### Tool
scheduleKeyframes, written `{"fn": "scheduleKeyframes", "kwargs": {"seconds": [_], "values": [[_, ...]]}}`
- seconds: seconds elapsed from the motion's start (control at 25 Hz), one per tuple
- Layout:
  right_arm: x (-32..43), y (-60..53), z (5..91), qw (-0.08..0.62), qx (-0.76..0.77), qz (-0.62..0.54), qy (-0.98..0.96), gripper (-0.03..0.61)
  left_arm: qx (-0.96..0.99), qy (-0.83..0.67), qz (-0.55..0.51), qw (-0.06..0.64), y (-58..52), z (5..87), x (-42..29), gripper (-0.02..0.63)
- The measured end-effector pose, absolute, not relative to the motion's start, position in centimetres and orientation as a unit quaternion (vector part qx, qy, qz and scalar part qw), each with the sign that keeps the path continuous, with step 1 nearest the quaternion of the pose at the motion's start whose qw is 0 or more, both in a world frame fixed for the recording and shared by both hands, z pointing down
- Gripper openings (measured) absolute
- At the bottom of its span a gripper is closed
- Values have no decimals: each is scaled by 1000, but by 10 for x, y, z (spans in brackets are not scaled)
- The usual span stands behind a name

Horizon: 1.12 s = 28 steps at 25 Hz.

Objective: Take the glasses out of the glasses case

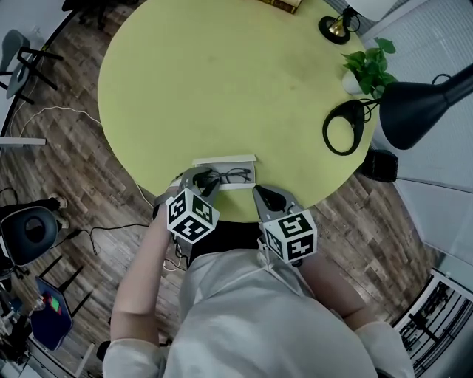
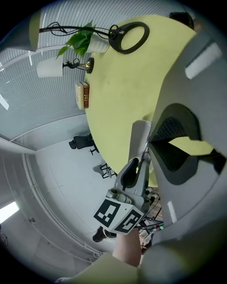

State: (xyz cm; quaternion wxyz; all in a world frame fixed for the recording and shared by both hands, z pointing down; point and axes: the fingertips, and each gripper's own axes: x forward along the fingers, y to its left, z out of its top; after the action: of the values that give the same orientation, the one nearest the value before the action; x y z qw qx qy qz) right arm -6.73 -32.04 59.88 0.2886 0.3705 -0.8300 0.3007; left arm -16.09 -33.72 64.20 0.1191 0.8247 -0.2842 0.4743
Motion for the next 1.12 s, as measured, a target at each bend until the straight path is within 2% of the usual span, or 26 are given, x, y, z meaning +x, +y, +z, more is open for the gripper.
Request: {"fn": "scheduleKeyframes", "kwargs": {"seconds": [0.24,0.4,0.76,1.12], "values": [[-70,-314,601,295,369,305,-827,0,821,-209,521,108,-331,654,-157,87],[-66,-312,600,299,371,305,-825,0,816,-197,535,95,-335,662,-156,47],[-57,-308,596,304,382,296,-821,0,825,-184,531,63,-337,659,-153,28],[-52,-306,586,296,394,288,-821,0,831,-175,528,-2,-339,640,-149,26]]}}
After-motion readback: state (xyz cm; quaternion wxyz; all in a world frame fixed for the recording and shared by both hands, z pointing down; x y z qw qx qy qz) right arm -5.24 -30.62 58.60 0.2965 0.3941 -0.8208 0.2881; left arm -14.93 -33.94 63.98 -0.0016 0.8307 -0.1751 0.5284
